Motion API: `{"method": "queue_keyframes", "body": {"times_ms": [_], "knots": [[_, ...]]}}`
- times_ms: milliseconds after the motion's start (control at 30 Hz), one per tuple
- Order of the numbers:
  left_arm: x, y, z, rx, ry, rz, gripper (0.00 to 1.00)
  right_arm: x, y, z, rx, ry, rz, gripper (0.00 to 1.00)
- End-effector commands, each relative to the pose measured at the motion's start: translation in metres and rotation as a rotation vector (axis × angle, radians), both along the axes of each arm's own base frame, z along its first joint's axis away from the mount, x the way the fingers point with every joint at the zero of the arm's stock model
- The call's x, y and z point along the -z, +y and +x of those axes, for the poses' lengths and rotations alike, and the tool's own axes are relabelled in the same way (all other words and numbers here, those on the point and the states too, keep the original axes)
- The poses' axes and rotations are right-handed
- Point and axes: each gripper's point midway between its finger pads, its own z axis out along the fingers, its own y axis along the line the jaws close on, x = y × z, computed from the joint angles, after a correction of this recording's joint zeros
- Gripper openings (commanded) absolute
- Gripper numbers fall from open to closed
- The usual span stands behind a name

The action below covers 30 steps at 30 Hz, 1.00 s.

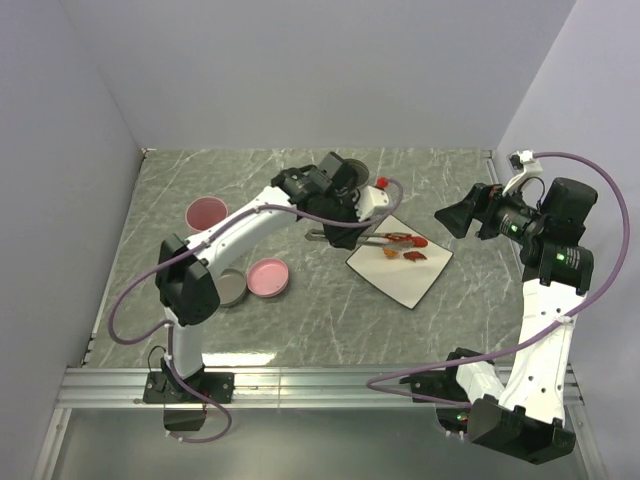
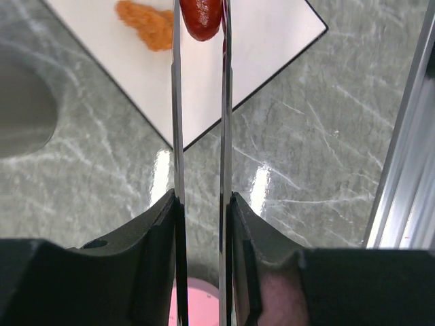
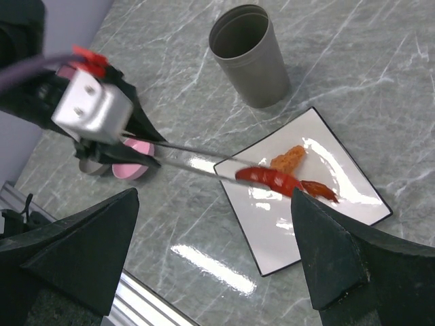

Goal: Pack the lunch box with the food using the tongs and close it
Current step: Pick up the fake food from the plate, then place the fake food in the packing box.

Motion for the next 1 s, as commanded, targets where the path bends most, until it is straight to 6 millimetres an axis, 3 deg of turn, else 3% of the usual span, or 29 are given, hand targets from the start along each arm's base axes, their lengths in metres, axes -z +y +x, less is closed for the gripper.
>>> {"method": "queue_keyframes", "body": {"times_ms": [0,200,433,700,967], "knots": [[-0.059,0.010,0.002,-0.061,-0.016,-0.134,0.00,-0.020,0.001,0.000,-0.013,-0.062,-0.008,1.00],[-0.096,0.044,0.030,-0.213,0.012,-0.241,0.00,-0.021,0.002,-0.002,-0.017,-0.072,-0.009,1.00],[-0.119,0.092,0.090,-0.422,-0.025,-0.303,0.01,-0.021,0.003,-0.003,-0.021,-0.068,-0.005,1.00],[-0.102,0.101,0.128,-0.481,-0.035,-0.293,0.01,-0.016,0.001,-0.002,-0.015,-0.063,-0.008,1.00],[-0.081,0.092,0.145,-0.492,-0.005,-0.288,0.01,-0.016,0.001,-0.002,-0.015,-0.054,-0.009,1.00]]}}
